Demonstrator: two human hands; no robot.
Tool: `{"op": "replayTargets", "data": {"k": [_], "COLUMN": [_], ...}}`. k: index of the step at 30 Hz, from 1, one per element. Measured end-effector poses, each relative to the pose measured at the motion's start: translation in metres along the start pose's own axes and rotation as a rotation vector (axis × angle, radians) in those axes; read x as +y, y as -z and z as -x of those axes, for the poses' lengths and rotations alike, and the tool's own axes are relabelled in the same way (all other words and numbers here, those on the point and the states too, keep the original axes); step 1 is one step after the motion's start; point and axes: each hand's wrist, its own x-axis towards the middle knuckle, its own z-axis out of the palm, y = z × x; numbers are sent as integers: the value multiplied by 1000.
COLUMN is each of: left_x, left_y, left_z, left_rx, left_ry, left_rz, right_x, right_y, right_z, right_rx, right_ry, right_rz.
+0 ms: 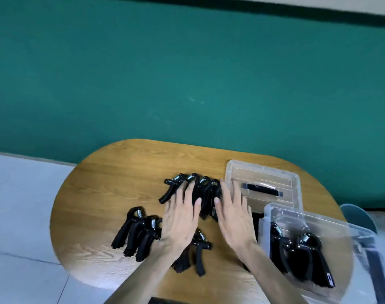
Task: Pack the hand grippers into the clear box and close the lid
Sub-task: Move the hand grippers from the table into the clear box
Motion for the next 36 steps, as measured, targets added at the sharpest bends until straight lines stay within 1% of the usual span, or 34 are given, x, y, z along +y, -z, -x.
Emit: {"op": "replayTargets", "data": {"k": [4, 9, 15, 20, 23, 27, 30, 34, 36], "left_x": [-69, -151, -220, -245, -252, -258, -260, -262, -262], "left_y": [12, 7, -27, -58, -74, -90, -96, -98, -98], "left_z": [3, 11, 18, 23, 29, 34, 35, 36, 37], "left_rx": [-46, -144, -249, -312, -328, -312, -302, -267, -275], "left_ry": [96, 195, 214, 162, 168, 148, 135, 122, 120], "left_rz": [-54, -60, -23, -3, 33, 32, 18, 11, 9], "right_x": [-46, -87, -110, -113, -113, -109, -108, -112, -118], "right_y": [-38, -89, -153, -200, -224, -246, -258, -267, -271], "right_z": [-14, -36, -65, -90, -98, -108, -116, -128, -131], "right_rx": [-58, -106, -170, -120, -106, -74, -71, -48, -40], "right_ry": [24, 17, -27, -74, -97, -118, -171, -258, -296], "right_rz": [48, 117, 160, 170, 202, 257, 295, 279, 262]}}
